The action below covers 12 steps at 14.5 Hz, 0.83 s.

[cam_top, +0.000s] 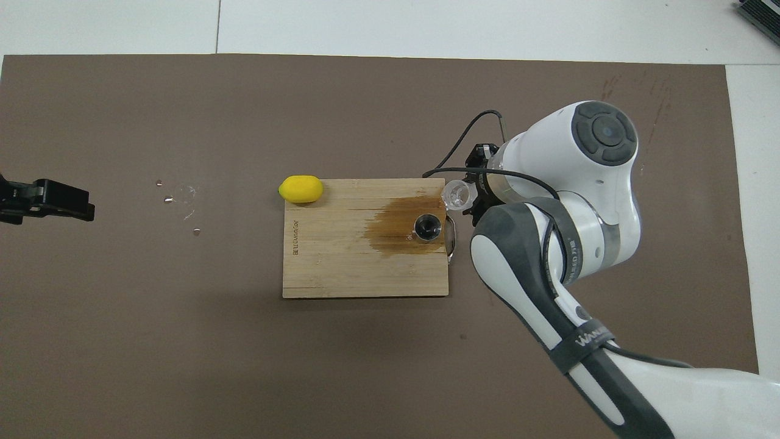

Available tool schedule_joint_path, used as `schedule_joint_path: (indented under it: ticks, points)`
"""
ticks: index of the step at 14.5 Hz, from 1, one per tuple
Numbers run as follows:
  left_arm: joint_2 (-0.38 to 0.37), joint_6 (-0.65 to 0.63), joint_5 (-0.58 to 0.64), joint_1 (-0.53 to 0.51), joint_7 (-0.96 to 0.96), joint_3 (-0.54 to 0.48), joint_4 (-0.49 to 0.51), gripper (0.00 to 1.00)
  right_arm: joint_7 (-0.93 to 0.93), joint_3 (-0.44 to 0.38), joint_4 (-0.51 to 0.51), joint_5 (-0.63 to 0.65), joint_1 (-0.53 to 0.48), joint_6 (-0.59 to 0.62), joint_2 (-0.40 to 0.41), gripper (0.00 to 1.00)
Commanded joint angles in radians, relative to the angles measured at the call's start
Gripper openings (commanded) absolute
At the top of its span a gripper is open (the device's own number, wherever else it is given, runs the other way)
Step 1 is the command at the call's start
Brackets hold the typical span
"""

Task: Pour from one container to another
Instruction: 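Carry the glass cup with the right gripper above the metal cup, then tilt the glass cup with the right gripper to pour into the metal cup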

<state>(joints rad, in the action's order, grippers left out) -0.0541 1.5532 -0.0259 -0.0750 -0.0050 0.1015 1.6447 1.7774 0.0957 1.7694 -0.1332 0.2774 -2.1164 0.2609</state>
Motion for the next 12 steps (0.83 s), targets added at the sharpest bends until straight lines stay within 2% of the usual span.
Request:
schedule_joint_path:
  ticks: [1, 12]
  points:
    - [-0.010, -0.018, 0.008, -0.014, 0.011, 0.012, 0.012, 1.00, 0.056, -0.001, -0.030, 0.130, 0.046, 0.016, 0.017, 0.00]
    - [-0.026, -0.015, 0.020, -0.015, 0.003, 0.029, 0.032, 1.00, 0.057, -0.001, -0.030, 0.371, 0.149, 0.087, 0.006, 0.00]
